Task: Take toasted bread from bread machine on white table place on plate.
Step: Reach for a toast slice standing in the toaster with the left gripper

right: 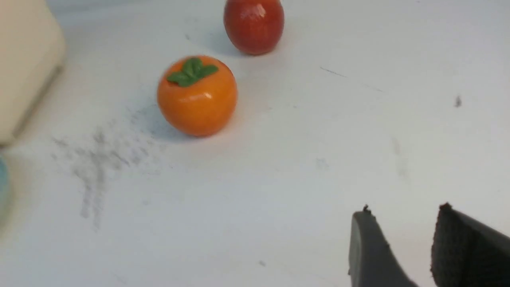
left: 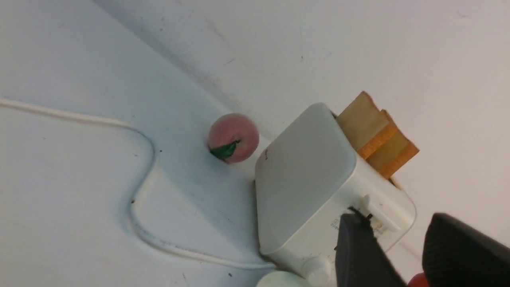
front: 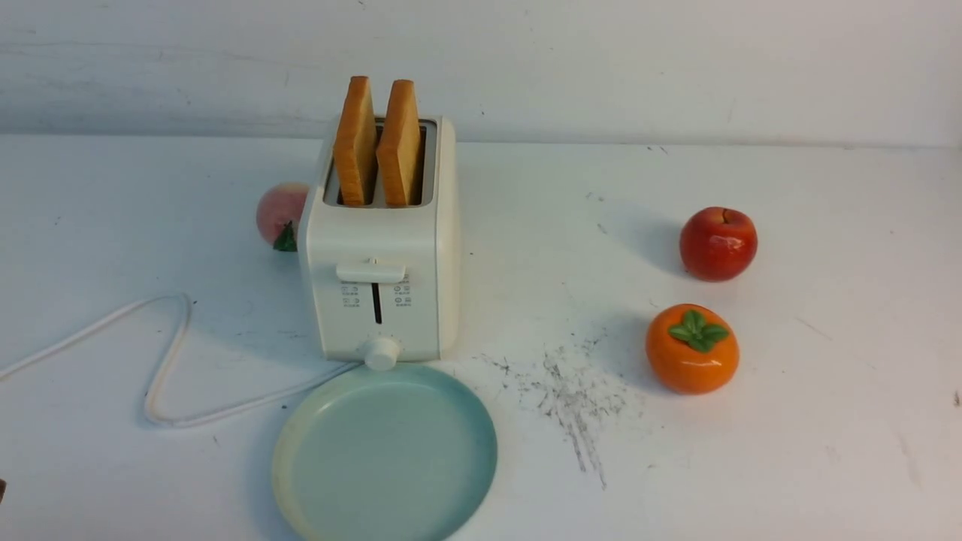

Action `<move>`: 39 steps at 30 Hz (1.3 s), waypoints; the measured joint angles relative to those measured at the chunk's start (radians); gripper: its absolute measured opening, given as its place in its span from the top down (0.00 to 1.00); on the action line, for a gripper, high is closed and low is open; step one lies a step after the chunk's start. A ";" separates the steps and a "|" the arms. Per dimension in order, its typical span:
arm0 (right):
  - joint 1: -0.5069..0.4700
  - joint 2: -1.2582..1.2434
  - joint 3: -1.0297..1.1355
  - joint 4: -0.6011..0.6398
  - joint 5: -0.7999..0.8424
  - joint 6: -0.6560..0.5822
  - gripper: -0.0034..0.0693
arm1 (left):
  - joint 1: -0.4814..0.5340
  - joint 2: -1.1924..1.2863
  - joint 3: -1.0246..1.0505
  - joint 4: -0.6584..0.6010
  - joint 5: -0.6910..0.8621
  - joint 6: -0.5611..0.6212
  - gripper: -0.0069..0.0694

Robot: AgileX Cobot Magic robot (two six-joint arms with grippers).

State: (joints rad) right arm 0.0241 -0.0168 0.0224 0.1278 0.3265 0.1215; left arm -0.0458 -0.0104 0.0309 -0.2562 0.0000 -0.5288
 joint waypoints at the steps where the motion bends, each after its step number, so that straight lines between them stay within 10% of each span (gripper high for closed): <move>1: 0.000 0.000 0.002 0.059 -0.030 0.032 0.62 | 0.000 0.000 0.000 -0.002 0.000 -0.001 0.60; 8: 0.000 0.000 0.002 0.383 -0.226 0.136 0.62 | 0.000 0.000 0.000 -0.020 -0.009 -0.004 0.59; 16: 0.000 0.000 0.002 0.429 -0.304 0.094 0.62 | 0.000 0.000 0.000 -0.029 -0.042 -0.005 0.61; 26: 0.000 0.000 0.001 0.433 -0.368 0.071 0.62 | 0.000 0.000 -0.057 -0.028 -0.162 -0.005 0.93; 33: 0.000 0.072 -0.291 0.291 0.020 0.047 0.65 | 0.000 0.110 -0.409 0.117 0.247 0.039 0.93; 39: 0.000 0.456 -0.630 0.248 0.513 -0.024 0.90 | 0.000 0.522 -0.762 0.119 0.773 0.097 0.93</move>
State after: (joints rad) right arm 0.0241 0.4397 -0.6077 0.3761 0.8391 0.0973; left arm -0.0458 0.5113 -0.7313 -0.1376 0.7728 -0.4315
